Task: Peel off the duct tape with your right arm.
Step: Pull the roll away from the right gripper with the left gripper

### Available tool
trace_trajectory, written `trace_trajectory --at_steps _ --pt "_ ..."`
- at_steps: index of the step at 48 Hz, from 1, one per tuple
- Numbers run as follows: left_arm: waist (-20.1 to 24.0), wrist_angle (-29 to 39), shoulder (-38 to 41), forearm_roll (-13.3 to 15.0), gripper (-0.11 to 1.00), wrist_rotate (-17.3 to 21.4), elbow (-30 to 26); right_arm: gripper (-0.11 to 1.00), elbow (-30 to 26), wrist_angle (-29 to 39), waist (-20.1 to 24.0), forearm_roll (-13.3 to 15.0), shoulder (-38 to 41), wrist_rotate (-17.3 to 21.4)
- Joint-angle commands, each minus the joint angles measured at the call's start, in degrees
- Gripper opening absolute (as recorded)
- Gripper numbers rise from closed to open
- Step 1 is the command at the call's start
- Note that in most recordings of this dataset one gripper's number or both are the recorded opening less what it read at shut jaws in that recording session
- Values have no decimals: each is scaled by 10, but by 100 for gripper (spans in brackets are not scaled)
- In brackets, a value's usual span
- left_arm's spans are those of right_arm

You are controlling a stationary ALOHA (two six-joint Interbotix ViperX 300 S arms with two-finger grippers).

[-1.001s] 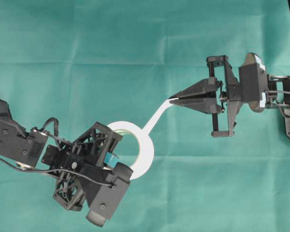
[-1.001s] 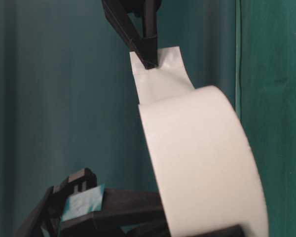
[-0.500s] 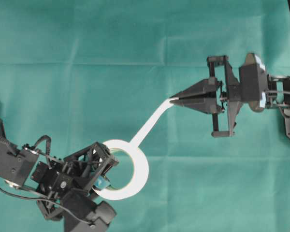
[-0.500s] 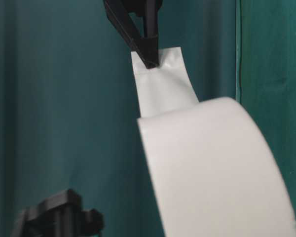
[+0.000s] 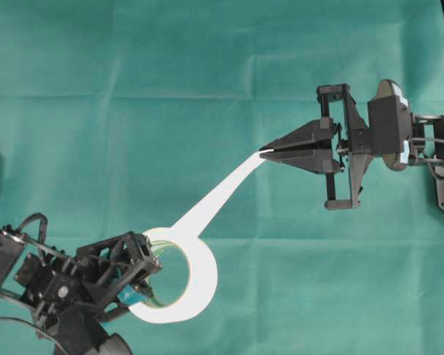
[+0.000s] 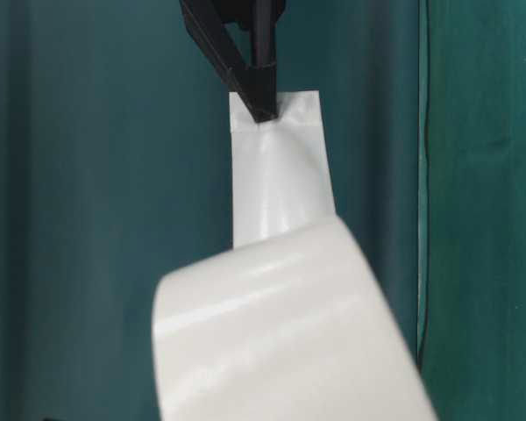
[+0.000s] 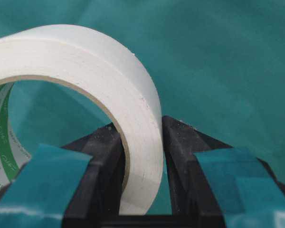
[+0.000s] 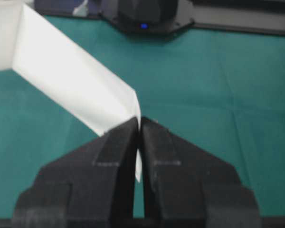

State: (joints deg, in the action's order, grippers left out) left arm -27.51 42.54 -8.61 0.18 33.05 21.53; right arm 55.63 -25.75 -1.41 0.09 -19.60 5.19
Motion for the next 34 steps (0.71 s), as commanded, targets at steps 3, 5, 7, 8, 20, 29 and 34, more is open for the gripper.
trace_trajectory --at_steps 3,5,7,8,20,29,34 --pt "-42 -26 -26 6 21 16 -3 -9 -4 -4 -10 -3 -11 1" --pt "-48 -33 -29 6 21 25 -2 -9 -4 -4 -10 -3 -11 1" --pt "-55 -42 -32 6 21 40 -2 -9 -4 -4 -9 -3 -11 1" --pt "-59 -46 -33 6 21 47 -2 -9 -4 -4 -9 -3 -11 1" --pt "-76 -91 -49 7 21 98 16 -9 -4 -4 -10 -4 -8 2" --pt "-76 -128 -65 6 21 100 40 -9 -4 -4 -9 -8 -6 2" --pt "-76 -145 -70 6 21 100 47 -9 -4 -4 -9 -8 -6 2"
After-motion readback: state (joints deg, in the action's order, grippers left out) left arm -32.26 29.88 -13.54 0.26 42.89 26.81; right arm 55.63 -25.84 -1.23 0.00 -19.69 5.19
